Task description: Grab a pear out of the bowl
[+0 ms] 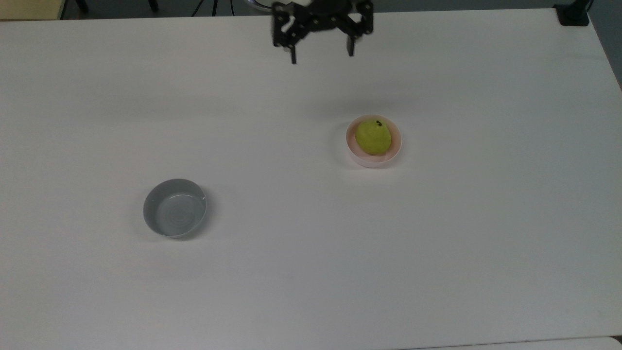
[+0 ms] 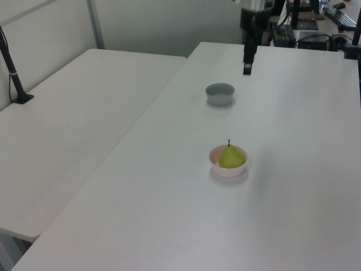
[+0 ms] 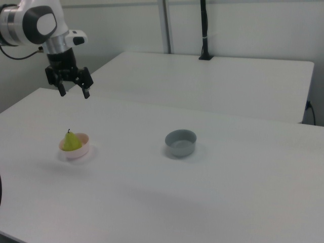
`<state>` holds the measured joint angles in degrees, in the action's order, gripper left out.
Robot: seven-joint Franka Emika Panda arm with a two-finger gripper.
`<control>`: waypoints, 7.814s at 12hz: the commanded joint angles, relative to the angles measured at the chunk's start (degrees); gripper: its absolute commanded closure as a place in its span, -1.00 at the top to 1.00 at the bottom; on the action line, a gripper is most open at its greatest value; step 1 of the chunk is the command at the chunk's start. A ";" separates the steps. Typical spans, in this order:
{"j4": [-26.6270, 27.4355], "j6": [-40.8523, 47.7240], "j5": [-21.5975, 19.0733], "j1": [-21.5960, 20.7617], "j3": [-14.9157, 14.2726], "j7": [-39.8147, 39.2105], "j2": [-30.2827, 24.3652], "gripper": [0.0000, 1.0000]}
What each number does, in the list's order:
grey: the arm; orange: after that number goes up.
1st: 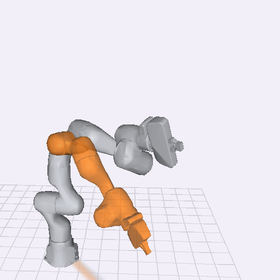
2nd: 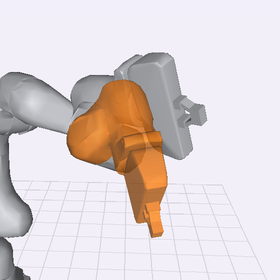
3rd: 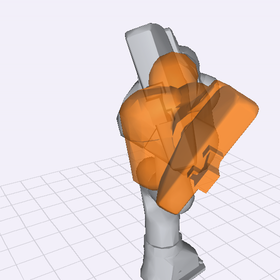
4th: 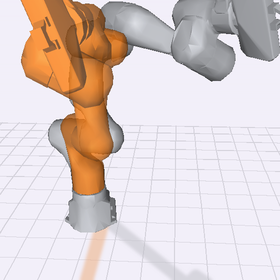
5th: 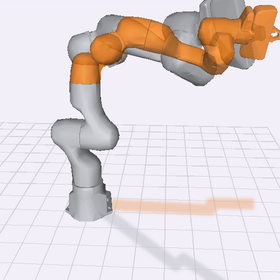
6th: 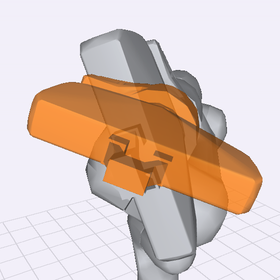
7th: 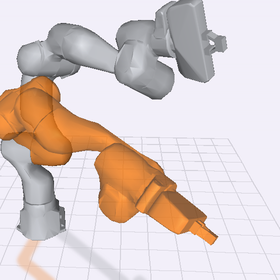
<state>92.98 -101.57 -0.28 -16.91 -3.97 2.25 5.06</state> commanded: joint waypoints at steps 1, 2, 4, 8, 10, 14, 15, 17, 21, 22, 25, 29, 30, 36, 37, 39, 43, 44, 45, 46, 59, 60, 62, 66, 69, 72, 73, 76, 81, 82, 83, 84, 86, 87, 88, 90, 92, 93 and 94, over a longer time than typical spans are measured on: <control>-1.14 -3.89 0.01 -2.51 1.76 6.54 5.21 1.00; -0.79 -4.77 -0.07 -2.51 2.03 6.45 6.35 0.98; -0.08 -6.01 0.01 -3.56 2.73 6.63 8.46 0.95; 4.49 -10.14 0.80 -4.18 4.49 6.45 10.92 0.95; 4.58 -11.10 1.07 -4.27 4.67 6.45 12.77 0.95; 7.39 -15.93 1.16 -5.06 5.20 6.80 14.80 0.94; 7.65 -16.20 1.16 -4.98 5.63 6.80 14.89 0.94; 7.66 -16.30 1.24 -4.89 5.64 6.72 15.07 0.94; 8.27 -19.72 1.42 -4.98 5.64 6.80 16.30 0.72; 8.27 -19.72 1.51 -5.06 5.73 6.80 16.30 0.67; 8.88 -20.07 2.04 -4.98 5.73 6.10 16.39 -0.10; 9.06 -20.87 2.04 -4.98 5.73 5.84 16.30 -0.76; 9.06 -20.60 2.04 -4.98 5.73 5.40 16.12 -0.80; 8.45 -19.99 2.04 -3.92 5.73 5.31 13.40 -0.83; 8.27 -19.90 2.04 -3.66 5.73 5.31 12.61 -0.86; 6.88 -15.88 1.95 -2.52 5.81 4.88 10.77 -0.86; 4.41 -8.40 1.86 -0.06 5.64 3.03 6.12 -0.89; 3.19 -5.77 1.86 0.99 5.64 2.68 4.97 -0.89; 1.35 -2.53 1.86 1.87 5.55 1.11 4.18 -0.89; 0.11 0.55 1.69 3.36 4.94 -1.26 2.69 -0.89; 1.85 -3.62 -0.69 11.28 -10.01 -20.35 2.32 -0.89; 2.90 -4.51 -0.69 11.63 -10.01 -20.44 3.11 -0.89; 5.62 -9.15 -0.69 13.04 -10.01 -20.53 3.90 -0.89; 10.45 -16.01 -0.69 15.76 -10.01 -21.85 7.67 -0.89; 14.86 -24.01 -0.78 16.73 -10.01 -21.50 9.70 -0.90; 14.77 -27.09 -3.75 17.17 -10.01 -21.23 13.47 -0.89; 14.51 -27.80 -4.03 17.17 -10.01 -21.06 14.27 -0.74; 14.07 -26.93 -4.03 17.52 -10.01 -20.79 13.40 0.99; 8.37 -13.34 -1.76 16.30 -10.01 -21.41 7.09 1.00; 6.88 -10.17 -0.61 15.51 -10.01 -20.97 5.07 1.00; 5.04 -5.79 -0.60 15.33 -10.01 -20.97 2.87 1.00; 3.10 -1.05 -0.60 15.24 -10.01 -20.97 0.41 1.00; 1.33 6.43 -0.78 13.58 -9.83 -20.62 -4.33 1.00; 1.24 9.25 -1.12 13.22 -9.22 -19.40 -6.10 1.00; 1.33 11.37 -1.13 13.13 -7.56 -15.38 -7.51 1.00; 1.50 10.87 -1.13 13.13 -3.69 -7.55 -7.70 1.00; 2.55 5.98 -1.04 13.13 -2.63 -7.61 -7.43 1.00; 2.73 4.29 -0.87 13.22 -2.62 -7.44 -6.91 1.00; 2.56 4.10 -0.95 13.22 -2.62 -6.74 -6.21 1.00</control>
<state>94.17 -94.51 -1.66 -3.52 -6.33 -6.19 -1.61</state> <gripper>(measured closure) 0.000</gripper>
